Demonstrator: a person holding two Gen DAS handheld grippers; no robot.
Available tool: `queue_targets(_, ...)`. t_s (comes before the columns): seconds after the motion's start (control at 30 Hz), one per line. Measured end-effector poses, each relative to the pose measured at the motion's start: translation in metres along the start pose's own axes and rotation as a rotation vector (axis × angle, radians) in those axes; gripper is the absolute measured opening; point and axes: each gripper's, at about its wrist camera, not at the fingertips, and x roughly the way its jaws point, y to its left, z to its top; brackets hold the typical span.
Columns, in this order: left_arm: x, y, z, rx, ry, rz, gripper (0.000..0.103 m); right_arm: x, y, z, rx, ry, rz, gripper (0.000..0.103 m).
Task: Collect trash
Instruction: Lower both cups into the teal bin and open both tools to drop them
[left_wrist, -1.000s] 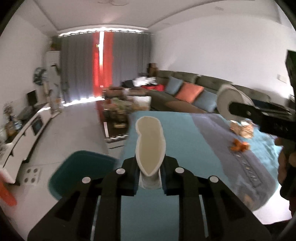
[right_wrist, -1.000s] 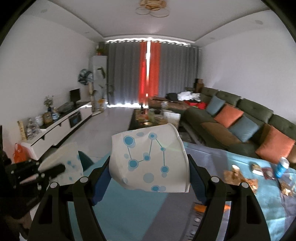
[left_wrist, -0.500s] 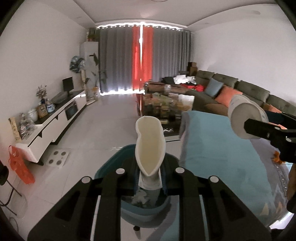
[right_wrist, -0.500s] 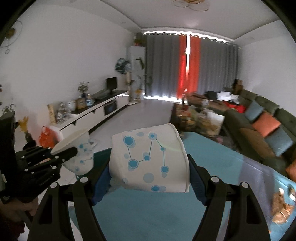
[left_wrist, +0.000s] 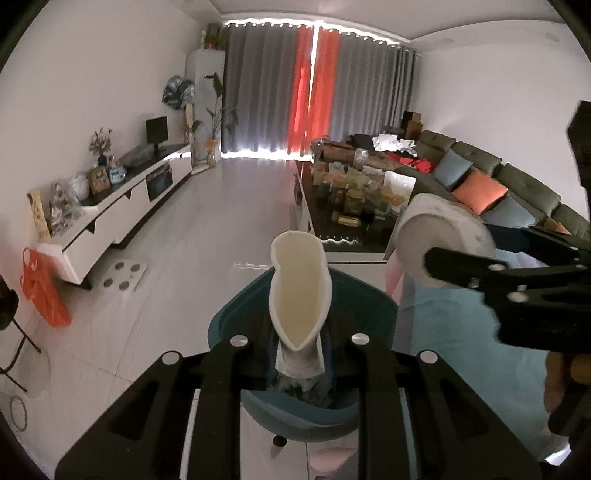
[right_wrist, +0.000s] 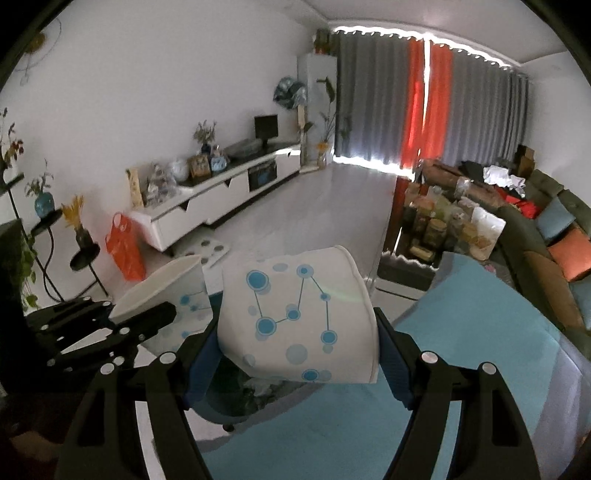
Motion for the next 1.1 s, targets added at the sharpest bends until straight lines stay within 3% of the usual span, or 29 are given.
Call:
queue_targets(0.7,0.098,0.039,-0.017,-0.041,0.161,0.01,0.022,0.104,0.009,0.006,0.017,0.254,0.089,0.074)
queue_targets(1.1,0.124,0.04,-0.032,-0.026,0.21,0.006,0.024,0.122,0.01,0.006,0.028,0.305,0.111,0.074)
